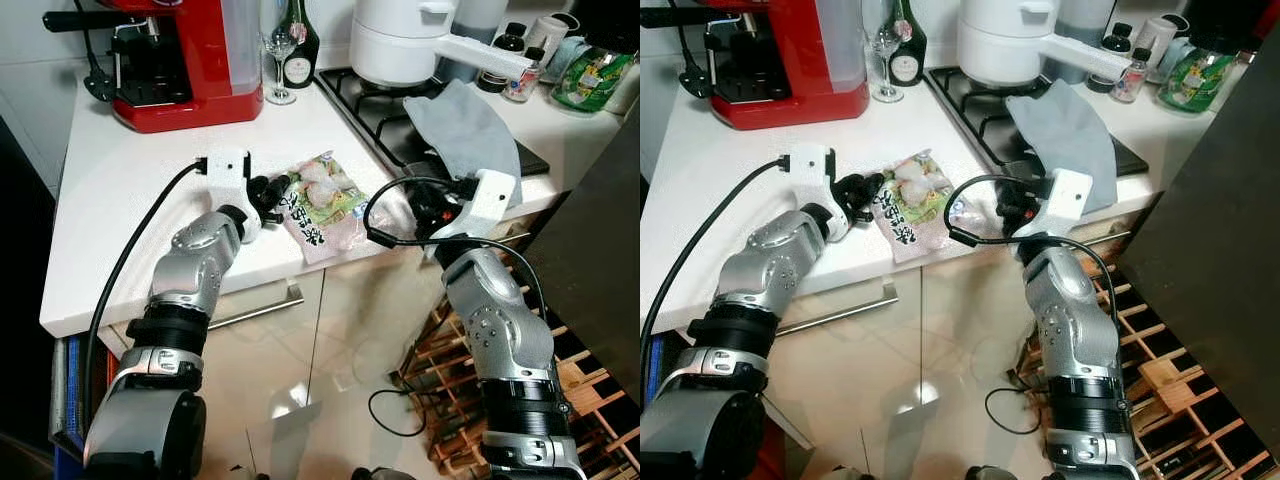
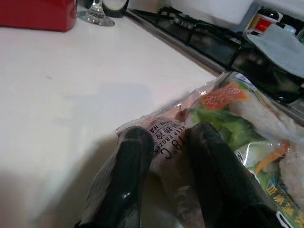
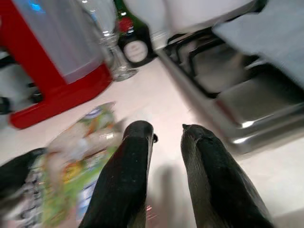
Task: Restocking fridge
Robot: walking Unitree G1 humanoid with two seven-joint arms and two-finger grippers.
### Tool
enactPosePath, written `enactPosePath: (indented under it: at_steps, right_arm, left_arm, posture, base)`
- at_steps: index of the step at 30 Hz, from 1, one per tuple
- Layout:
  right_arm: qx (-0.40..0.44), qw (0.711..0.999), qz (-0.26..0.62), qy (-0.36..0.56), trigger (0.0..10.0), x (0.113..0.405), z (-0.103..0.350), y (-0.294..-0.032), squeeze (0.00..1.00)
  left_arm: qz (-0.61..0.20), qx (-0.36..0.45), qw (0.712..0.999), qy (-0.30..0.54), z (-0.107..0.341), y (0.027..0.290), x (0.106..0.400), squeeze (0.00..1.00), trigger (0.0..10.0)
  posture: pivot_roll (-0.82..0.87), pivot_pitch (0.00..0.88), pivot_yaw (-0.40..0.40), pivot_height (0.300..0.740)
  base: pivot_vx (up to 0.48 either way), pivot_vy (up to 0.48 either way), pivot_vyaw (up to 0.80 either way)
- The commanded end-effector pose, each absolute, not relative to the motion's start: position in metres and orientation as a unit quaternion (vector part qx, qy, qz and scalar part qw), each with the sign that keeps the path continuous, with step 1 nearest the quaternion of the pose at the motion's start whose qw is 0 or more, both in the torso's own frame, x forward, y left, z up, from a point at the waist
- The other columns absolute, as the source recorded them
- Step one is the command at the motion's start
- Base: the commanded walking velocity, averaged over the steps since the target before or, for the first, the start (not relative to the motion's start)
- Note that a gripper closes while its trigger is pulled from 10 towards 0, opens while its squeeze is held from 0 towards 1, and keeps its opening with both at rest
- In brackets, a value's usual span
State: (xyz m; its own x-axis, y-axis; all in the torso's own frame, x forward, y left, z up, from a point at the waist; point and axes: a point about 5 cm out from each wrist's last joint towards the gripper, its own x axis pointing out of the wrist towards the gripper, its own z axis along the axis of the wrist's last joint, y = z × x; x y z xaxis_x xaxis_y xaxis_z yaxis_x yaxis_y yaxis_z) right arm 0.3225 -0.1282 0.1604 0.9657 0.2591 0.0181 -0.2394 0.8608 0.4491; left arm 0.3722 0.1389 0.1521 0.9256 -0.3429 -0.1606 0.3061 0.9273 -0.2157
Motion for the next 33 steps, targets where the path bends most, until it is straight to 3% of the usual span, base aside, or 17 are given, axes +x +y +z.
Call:
enactPosePath:
  at_steps: [1, 7, 13, 14, 33]
  right_arm:
    - [0.246, 0.957, 0.149, 0.022, 10.0, 0.319, 0.165, -0.127, 0.00]
    - [0.293, 0.934, 0.199, 0.040, 10.0, 0.315, 0.168, -0.117, 0.00]
    - [0.297, 0.931, 0.203, 0.062, 10.0, 0.314, 0.162, -0.116, 0.00]
    - [0.296, 0.933, 0.188, 0.077, 10.0, 0.315, 0.155, -0.119, 1.00]
    - [0.141, 0.970, 0.179, 0.089, 10.0, 0.322, 0.144, -0.140, 1.00]
  left_arm:
    - [-0.156, -0.118, 0.954, 0.227, 0.095, 0.138, 0.353, 0.00, 10.0]
    - [-0.156, -0.127, 0.952, 0.232, 0.092, 0.137, 0.353, 0.00, 10.0]
    - [-0.152, -0.129, 0.951, 0.237, 0.091, 0.140, 0.352, 0.00, 10.0]
    - [-0.151, -0.130, 0.951, 0.236, 0.091, 0.141, 0.352, 0.00, 10.0]
    - [-0.159, -0.118, 0.956, 0.215, 0.100, 0.141, 0.357, 0.00, 10.0]
  posture:
    - [-0.08, 0.000, -0.032, 0.740]
    - [-0.07, 0.000, -0.033, 0.740]
    - [-0.07, 0.000, -0.032, 0.740]
    - [-0.07, 0.000, -0.032, 0.740]
    - [-0.06, 0.000, -0.034, 0.740]
  base:
    - [0.000, 0.000, 0.00]
    - [0.000, 0.000, 0.00]
    - [0.000, 0.000, 0.00]
    - [0.000, 0.000, 0.00]
    - [0.000, 0.000, 0.00]
